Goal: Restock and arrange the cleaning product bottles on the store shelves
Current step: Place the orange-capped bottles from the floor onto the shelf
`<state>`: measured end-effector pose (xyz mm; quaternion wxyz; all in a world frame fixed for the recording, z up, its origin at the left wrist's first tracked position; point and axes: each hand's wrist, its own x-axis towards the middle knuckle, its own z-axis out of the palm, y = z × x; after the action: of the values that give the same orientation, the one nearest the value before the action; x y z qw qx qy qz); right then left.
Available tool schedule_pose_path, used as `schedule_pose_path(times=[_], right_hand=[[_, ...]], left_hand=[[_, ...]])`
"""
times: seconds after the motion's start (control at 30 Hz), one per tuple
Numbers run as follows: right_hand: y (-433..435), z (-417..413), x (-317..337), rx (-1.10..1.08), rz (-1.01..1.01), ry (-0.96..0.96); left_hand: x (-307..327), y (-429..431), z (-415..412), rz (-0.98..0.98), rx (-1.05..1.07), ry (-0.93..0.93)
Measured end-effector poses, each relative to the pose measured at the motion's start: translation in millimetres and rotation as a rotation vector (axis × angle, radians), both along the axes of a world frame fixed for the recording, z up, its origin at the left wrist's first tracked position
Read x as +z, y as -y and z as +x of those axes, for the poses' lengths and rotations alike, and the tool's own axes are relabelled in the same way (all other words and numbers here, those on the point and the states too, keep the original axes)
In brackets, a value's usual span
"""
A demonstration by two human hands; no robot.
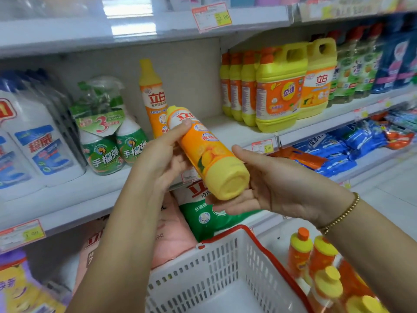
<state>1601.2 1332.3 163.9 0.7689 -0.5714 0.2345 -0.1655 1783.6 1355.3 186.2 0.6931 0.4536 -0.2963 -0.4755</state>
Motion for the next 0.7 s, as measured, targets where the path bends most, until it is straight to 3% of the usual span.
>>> schedule_pose_path(times=[0.07, 0.13, 0.27, 0.53, 0.63, 0.7], right_hand=[[3.5, -0.1, -4.5, -0.116, -0.267, -0.101], [5.8, 1.5, -6.0, -0.207, -0.494, -0.146], [14.1, 6.1, -12.7, -0.381, -0.772, -0.175], [27.0, 22.0, -13.2, -0.566, -1.013, -0.137], [50.8, 37.7, -9.7, -0.649, -1.041, -0.103], [74.8, 49.0, -4.5, -0.701, -1.029, -0.072]], left_hand=[[-1.3, 1.0, -4.4, -0.036, 0.003, 0.058], [-2.6, 1.0, -9.3, -0.109, -0.007, 0.231], [-9.5, 3.5, -15.9, -0.306, -0.082, 0.498], [-4.4, 8.7, -13.2, -0.384, -0.169, 0.685], [-11.2, 14.2, 16.8, -0.252, -0.029, 0.901], [-24.1, 22.2, 52.7, -0.109, 0.102, 1.139]])
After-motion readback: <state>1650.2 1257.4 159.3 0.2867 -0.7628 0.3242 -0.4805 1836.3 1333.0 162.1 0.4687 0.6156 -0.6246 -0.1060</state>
